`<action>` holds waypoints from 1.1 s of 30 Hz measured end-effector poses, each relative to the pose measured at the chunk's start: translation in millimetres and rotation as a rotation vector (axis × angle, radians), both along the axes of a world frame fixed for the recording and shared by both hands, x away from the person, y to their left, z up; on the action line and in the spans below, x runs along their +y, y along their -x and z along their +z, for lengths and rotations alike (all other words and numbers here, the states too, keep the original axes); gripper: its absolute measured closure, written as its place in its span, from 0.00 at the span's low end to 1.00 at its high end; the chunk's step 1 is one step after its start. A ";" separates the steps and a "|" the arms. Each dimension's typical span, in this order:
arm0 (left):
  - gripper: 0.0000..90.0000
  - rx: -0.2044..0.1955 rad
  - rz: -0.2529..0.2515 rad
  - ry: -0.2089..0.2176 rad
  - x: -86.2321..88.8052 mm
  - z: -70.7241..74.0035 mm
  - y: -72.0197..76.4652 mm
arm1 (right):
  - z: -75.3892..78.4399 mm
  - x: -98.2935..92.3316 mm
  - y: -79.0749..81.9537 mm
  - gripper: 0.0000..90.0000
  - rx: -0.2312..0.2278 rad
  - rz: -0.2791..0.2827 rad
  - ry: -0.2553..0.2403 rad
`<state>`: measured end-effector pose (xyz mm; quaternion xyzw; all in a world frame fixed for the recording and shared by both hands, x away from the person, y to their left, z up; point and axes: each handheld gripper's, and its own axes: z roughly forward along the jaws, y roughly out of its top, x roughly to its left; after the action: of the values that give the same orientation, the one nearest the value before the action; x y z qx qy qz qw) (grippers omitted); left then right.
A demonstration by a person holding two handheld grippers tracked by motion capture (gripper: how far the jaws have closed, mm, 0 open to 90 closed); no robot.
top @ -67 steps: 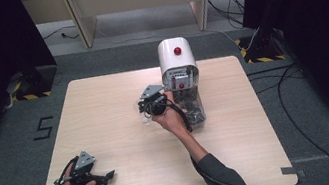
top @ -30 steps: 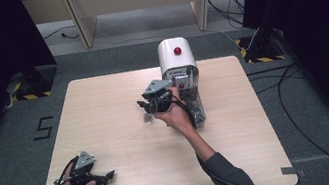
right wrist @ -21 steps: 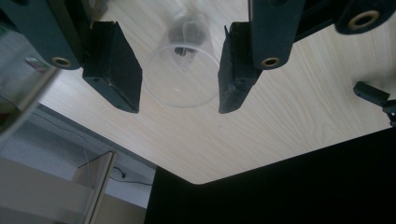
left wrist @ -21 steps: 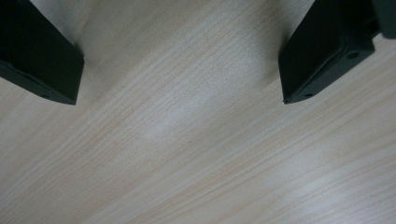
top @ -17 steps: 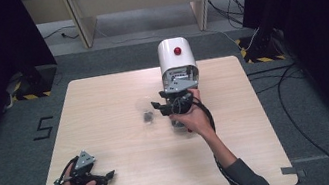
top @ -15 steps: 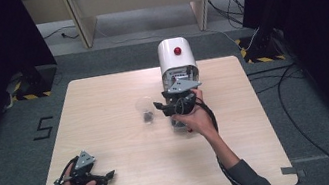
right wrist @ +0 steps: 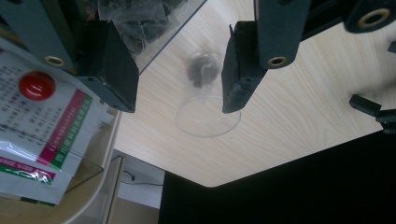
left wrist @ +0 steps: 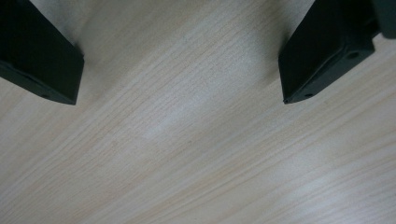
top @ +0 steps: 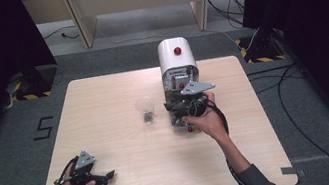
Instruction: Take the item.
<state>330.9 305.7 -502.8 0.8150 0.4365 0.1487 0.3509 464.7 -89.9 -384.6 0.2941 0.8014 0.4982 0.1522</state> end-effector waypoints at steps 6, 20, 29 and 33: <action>0.00 0.000 -0.001 -0.001 0.0 0.0 -0.1 | -4.6 -12.2 4.1 0.51 0.003 -0.013 -0.020; 0.00 0.000 -0.001 0.000 0.0 0.0 -0.1 | -12.8 -38.9 15.6 0.38 0.011 -0.045 -0.041; 0.00 0.000 -0.001 -0.001 0.1 0.1 -0.1 | -16.2 -53.3 26.1 0.30 0.016 -0.059 -0.008; 0.00 0.000 -0.001 -0.001 0.1 0.0 -0.1 | -18.1 -56.7 27.6 0.28 0.024 -0.070 -0.005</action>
<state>331.0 305.7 -502.7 0.8153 0.4361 0.1488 0.3508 437.1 -146.6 -402.7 0.3284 0.7911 0.4911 0.1589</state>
